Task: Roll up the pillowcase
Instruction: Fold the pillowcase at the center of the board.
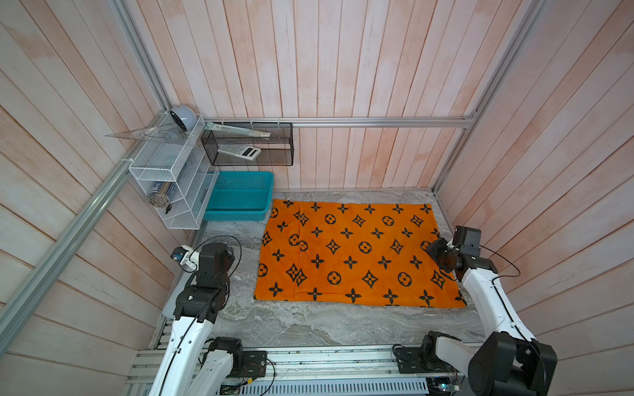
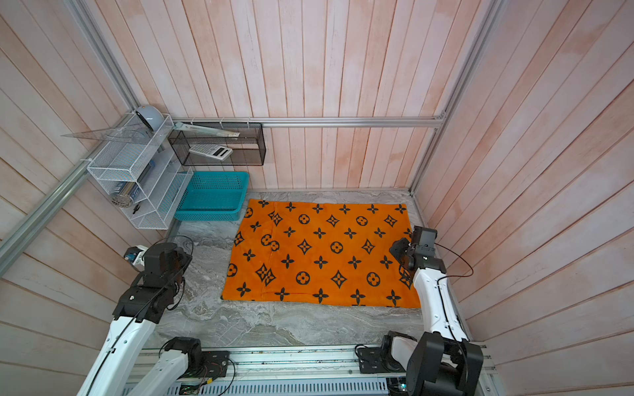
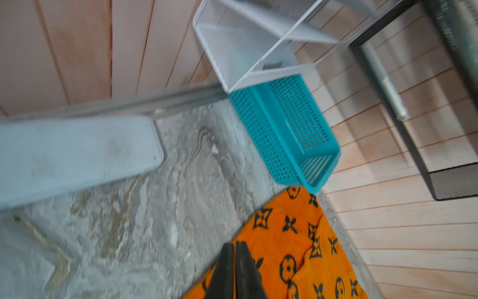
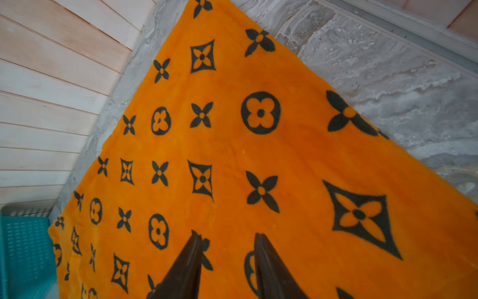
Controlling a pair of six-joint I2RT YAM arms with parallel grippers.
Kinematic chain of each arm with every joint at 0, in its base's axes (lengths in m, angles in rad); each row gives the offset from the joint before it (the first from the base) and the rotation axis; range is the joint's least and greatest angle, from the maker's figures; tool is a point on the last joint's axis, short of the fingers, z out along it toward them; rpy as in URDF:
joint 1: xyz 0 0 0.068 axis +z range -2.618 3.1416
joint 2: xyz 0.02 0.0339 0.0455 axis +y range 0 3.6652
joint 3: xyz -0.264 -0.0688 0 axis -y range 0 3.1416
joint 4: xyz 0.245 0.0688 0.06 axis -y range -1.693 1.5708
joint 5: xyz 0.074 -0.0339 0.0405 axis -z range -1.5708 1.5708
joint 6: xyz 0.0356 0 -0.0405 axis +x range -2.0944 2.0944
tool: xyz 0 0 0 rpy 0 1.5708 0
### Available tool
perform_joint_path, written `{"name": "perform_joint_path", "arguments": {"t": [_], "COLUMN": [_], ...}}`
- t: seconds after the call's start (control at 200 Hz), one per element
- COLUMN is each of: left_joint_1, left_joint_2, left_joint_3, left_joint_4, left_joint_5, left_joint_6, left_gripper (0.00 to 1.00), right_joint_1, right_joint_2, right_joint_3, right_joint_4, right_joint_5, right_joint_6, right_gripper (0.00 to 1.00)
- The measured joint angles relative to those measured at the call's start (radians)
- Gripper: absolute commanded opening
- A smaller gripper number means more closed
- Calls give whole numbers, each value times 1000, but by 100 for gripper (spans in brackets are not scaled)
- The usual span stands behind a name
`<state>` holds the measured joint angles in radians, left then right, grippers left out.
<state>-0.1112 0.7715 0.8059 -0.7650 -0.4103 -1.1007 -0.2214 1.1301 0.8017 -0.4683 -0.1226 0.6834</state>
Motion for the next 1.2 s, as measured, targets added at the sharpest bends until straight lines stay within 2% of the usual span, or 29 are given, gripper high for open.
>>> {"name": "perform_joint_path", "arguments": {"t": [0.04,0.055,0.115,0.185,0.295,0.435,0.595,0.82,1.045,1.2], "left_joint_1": [-16,-25,-71,-119,-147,-160,-227,-262,-263,-263], "left_joint_2": [28,39,80,90,54,61,196,333,445,475], "left_joint_3": [1,1,-3,-16,-48,-85,-89,-114,-161,-167], "left_joint_4": [-65,-87,-177,-251,-335,-401,-388,-257,-111,-33], "left_joint_5": [34,41,76,100,116,154,200,232,253,239], "left_joint_6": [-41,-65,-131,-202,-298,-367,-404,-431,-442,-441], "left_gripper": [41,44,47,58,63,60,59,56,52,48], "right_joint_1": [0,0,0,-3,-7,-31,-72,-84,-115,-130], "right_joint_2": [-6,-8,-28,-53,-92,-132,-113,-30,-25,-25], "right_joint_3": [-3,-5,-21,-46,-92,-126,-134,-133,-127,-127], "right_joint_4": [-28,-35,-67,-103,-138,-171,-188,-208,-214,-213], "right_joint_5": [8,11,37,69,100,122,133,143,148,147], "right_joint_6": [4,-2,6,14,42,68,73,73,68,60], "right_gripper": [58,59,63,61,65,66,66,66,66,64]}}
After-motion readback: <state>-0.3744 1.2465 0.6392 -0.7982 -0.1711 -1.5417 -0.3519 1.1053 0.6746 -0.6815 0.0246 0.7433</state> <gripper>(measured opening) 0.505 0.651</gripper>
